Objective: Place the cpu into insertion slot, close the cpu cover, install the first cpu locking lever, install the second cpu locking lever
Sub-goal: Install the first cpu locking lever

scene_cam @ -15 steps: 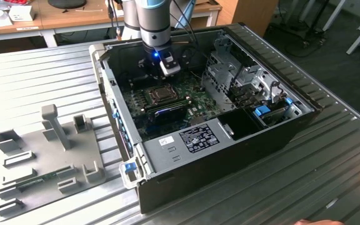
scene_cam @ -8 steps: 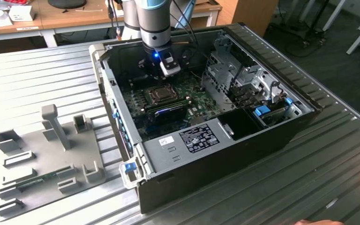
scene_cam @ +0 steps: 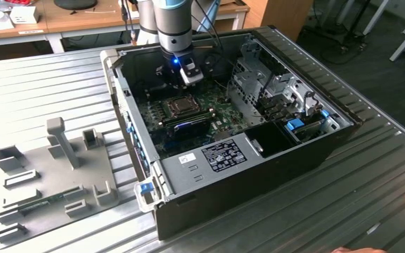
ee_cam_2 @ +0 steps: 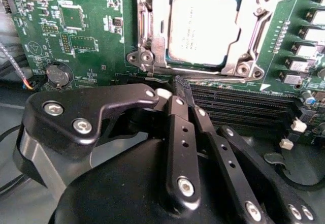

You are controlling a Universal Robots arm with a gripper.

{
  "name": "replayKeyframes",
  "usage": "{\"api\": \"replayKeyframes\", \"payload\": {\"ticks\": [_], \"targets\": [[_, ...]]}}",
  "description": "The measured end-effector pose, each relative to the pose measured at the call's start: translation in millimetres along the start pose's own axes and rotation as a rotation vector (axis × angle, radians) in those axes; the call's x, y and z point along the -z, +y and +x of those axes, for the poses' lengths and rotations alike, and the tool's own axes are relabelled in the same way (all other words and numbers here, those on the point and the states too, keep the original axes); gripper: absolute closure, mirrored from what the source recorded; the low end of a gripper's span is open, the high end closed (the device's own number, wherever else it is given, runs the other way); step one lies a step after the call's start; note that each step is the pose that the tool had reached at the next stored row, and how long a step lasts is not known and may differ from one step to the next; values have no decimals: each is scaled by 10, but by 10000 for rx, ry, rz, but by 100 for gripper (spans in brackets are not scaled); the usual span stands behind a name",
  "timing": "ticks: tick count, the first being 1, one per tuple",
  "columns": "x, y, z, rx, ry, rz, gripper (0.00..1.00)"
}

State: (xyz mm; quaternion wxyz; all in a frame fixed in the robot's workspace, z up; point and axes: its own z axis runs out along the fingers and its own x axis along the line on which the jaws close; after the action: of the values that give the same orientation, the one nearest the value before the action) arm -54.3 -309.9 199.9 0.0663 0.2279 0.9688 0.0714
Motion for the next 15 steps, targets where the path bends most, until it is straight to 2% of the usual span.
{"api": "replayKeyframes", "payload": {"ticks": [5,9,15], "targets": [[55,9,-5,0,0,1,89],[58,10,-6,-5,4,-8,89],[60,7,0,-117,24,-104,89]]}}
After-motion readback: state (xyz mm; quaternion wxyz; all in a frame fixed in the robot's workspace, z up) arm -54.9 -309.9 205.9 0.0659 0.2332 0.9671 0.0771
